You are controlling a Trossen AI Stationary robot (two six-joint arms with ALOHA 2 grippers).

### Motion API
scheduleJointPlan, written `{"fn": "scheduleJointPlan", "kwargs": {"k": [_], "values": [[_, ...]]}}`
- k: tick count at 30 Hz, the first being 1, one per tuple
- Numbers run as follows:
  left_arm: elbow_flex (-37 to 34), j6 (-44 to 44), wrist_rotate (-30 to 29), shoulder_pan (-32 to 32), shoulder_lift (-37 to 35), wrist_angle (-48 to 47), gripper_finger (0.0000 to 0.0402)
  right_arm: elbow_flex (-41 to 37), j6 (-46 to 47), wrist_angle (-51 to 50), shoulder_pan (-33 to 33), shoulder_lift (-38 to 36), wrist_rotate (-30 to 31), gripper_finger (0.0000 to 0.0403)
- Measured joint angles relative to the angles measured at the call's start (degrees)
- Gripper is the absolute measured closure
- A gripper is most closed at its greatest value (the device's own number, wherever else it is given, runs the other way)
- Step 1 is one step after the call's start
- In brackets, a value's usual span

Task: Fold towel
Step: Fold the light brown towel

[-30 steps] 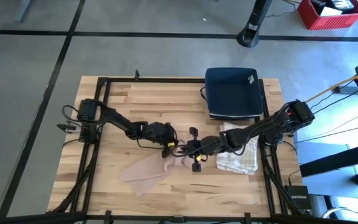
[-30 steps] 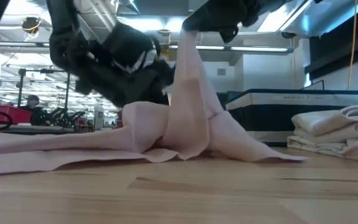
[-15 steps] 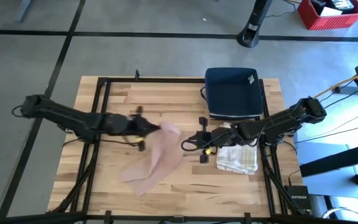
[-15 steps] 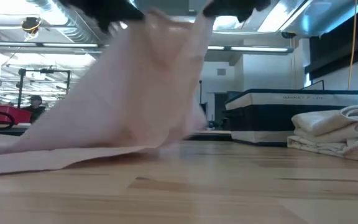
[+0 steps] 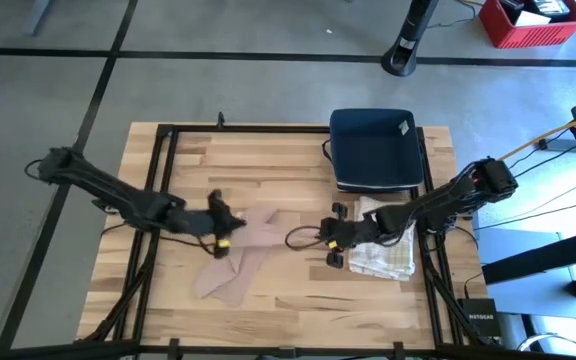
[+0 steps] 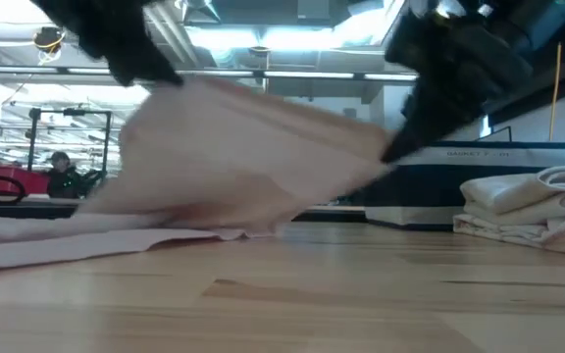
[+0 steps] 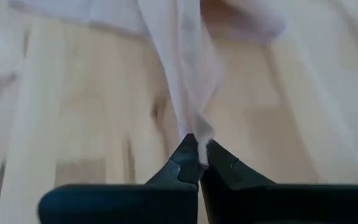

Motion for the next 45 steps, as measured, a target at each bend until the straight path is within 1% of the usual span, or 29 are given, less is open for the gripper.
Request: {"fn": "scheduleJointPlan", "kwargs": {"k": [5,9,13,15,17,19,22,25,27,29,30,32,33,34,37,40,45], "values": [[0.04,1.61,5.58,-0.86,12.54,7.92,0.0401,-2.73,1.53,2.08,1.82,1.05,0.60,0.0398],[0.07,3.98,8.88,-2.03,19.83,12.97,0.0401,-3.03,1.61,2.56,3.32,1.01,3.64,0.0398],[0.09,4.68,19.10,-3.89,26.41,16.73,0.0401,-3.16,1.60,2.76,4.66,1.00,3.84,0.0398],[0.29,3.27,20.89,-4.45,28.67,18.32,0.0401,-3.16,1.43,2.96,5.02,1.01,3.89,0.0398],[0.64,3.09,20.96,-4.51,29.84,17.66,0.0400,-3.11,1.41,3.74,4.92,1.01,3.91,0.0398],[1.73,3.66,21.66,-4.20,29.90,16.39,0.0390,-3.10,1.42,3.22,4.87,0.99,4.29,0.0398],[5.64,6.70,22.65,-3.60,28.08,8.28,0.0357,-3.23,1.49,2.71,4.87,0.99,4.37,0.0398],[11.43,12.15,22.26,-2.52,24.76,-2.85,0.0318,-3.23,1.65,3.19,4.87,0.97,4.82,0.0398],[14.86,16.01,19.66,-1.41,22.83,-10.38,0.0295,-3.23,1.66,3.75,4.87,0.97,5.86,0.0398],[17.21,19.36,13.90,0.13,21.06,-14.82,0.0278,-3.20,1.59,4.99,4.85,0.97,7.42,0.0398],[17.94,21.56,9.93,1.03,20.17,-16.04,0.0272,-3.20,1.59,5.23,4.83,0.97,7.96,0.0398],[18.06,27.66,2.62,3.12,19.07,-16.41,0.0264,-3.20,1.26,5.73,4.83,0.97,8.00,0.0398],[17.90,31.46,0.04,4.33,18.97,-16.49,0.0262,-3.20,0.71,5.74,4.83,0.97,8.02,0.0398],[17.62,35.46,-1.18,5.91,19.00,-16.69,0.0262,-3.20,0.09,5.74,4.83,0.97,8.02,0.0398],[15.50,46.48,-0.75,11.12,19.51,-14.89,0.0264,-3.20,-0.21,5.78,4.83,0.97,8.09,0.0398],[12.53,54.67,0.63,15.86,21.17,-11.69,0.0270,-3.20,-0.30,5.82,4.83,0.97,8.21,0.0398],[9.27,66.98,4.17,19.30,24.32,-6.60,0.0274,-3.18,-0.48,5.79,4.83,0.97,9.28,0.0398]]}}
